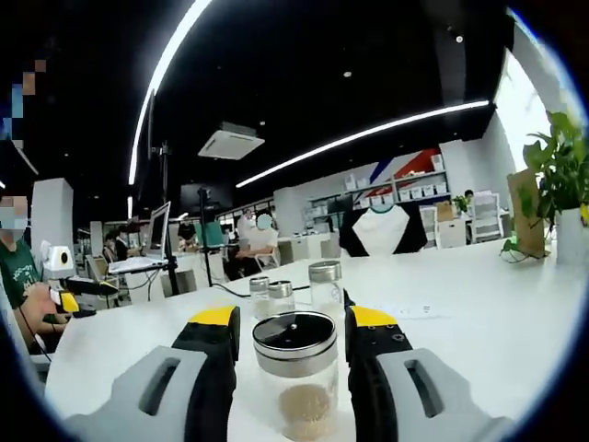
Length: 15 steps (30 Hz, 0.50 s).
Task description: Rotate the seasoning bottle until the label or dispensing opening points toward the visible target arrow and the bottle remains upright within the marked orientation range
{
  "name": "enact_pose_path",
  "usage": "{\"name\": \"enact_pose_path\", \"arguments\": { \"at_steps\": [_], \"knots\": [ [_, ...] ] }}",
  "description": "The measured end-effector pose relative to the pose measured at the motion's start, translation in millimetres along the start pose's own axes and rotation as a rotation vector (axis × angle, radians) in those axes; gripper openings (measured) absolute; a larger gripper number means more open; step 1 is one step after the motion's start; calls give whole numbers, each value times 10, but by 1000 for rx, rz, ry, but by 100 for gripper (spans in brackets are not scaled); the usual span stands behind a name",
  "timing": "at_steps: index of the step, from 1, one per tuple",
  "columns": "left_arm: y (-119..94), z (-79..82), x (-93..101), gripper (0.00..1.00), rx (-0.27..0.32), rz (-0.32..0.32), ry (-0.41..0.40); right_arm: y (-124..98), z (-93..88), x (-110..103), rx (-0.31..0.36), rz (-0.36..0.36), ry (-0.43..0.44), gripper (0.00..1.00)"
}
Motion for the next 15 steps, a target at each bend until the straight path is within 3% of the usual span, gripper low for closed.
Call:
{"name": "enact_pose_path", "arguments": {
  "at_steps": [2,8,13,15],
  "knots": [
    [13,2,14,94,0,-5,2,8,-24,55,-30,-37,-28,52],
    [26,-24,24,94,-7,-4,1,128,-86,34,-14,-53,-26,52],
    [-13,-72,16,93,-16,7,-6,155,-95,26,-18,-52,-53,39],
    [-29,-97,8,91,-26,10,-14,161,-91,31,-19,-53,-56,39]
  ]
}}
Point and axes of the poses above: the point that each gripper's makers call its tool centre point, and the gripper's own axes: y roughly forward along the fingers, x roughly to its right, z roughly out of its top, the point moved 7 cm from there along -y, roughly backward along the fingers, and after that the axes turned 5 degrees about y, right-handed, at the moved point
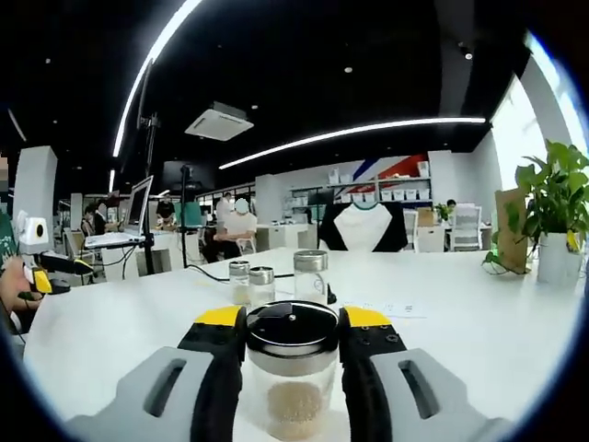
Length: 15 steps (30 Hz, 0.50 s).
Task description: Rotate the seasoning bottle until the label or dispensing opening points toward the visible target arrow and the bottle remains upright within the marked orientation range
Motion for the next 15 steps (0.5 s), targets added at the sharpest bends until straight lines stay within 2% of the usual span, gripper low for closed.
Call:
{"name": "enact_pose_path", "arguments": {
  "at_steps": [2,15],
  "knots": [
    [-3,-10,0,89,-2,0,-5,3,0,9,-1,1,-6,39],
    [16,-12,1,91,11,-6,-3,39,13,151,-7,64,6,39]
  ]
}}
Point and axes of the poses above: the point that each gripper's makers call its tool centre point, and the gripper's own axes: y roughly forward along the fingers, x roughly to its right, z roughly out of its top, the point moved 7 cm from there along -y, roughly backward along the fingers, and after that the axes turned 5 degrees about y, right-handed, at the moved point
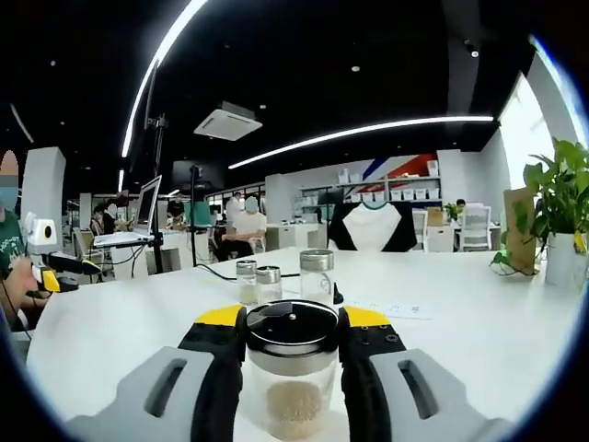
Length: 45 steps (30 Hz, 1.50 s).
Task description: Rotate the seasoning bottle until the label or dispensing opening points toward the visible target arrow and the bottle remains upright within the marked orientation range
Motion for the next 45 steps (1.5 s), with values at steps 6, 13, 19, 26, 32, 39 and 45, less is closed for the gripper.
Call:
{"name": "enact_pose_path", "arguments": {
  "at_steps": [6,13,19,26,32,39,45],
  "knots": [
    [12,2,30,95,14,-17,5,6,11,70,-11,50,5,39],
    [10,27,43,100,34,-20,7,9,26,103,-48,144,0,38],
    [16,34,47,100,35,-22,10,5,9,152,-28,253,-7,38],
    [22,44,53,99,23,-23,16,-14,-11,143,-13,332,11,38],
    [8,74,59,99,20,-24,30,-14,-23,102,-14,373,30,39],
    [28,42,91,99,15,-28,28,-20,-58,32,-47,339,50,40],
    [21,22,88,99,8,-23,25,-6,-37,-96,-23,220,-1,52]
  ]
}}
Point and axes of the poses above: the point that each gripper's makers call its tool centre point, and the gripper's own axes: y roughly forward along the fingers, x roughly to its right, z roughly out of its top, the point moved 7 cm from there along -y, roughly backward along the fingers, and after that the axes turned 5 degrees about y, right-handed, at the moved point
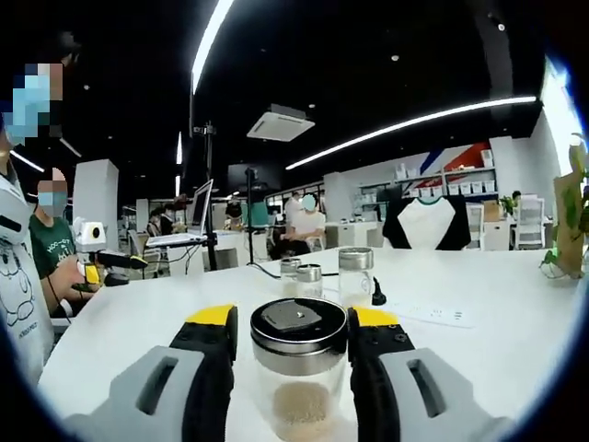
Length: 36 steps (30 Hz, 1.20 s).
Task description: Rotate the seasoning bottle until the label or dispensing opening points toward the visible target arrow and the bottle remains upright within the marked orientation range
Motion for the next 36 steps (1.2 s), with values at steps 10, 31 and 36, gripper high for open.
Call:
{"name": "enact_pose_path", "arguments": {
  "at_steps": [10,31,36],
  "knots": [
    [21,-33,-8,97,-5,5,-13,0,-27,-94,78,-183,58,54],
    [-3,-19,-44,98,8,9,-9,-4,-16,34,34,-239,-17,40],
    [17,-45,-40,98,7,4,-16,-2,-13,68,21,-187,-12,39]
  ]
}}
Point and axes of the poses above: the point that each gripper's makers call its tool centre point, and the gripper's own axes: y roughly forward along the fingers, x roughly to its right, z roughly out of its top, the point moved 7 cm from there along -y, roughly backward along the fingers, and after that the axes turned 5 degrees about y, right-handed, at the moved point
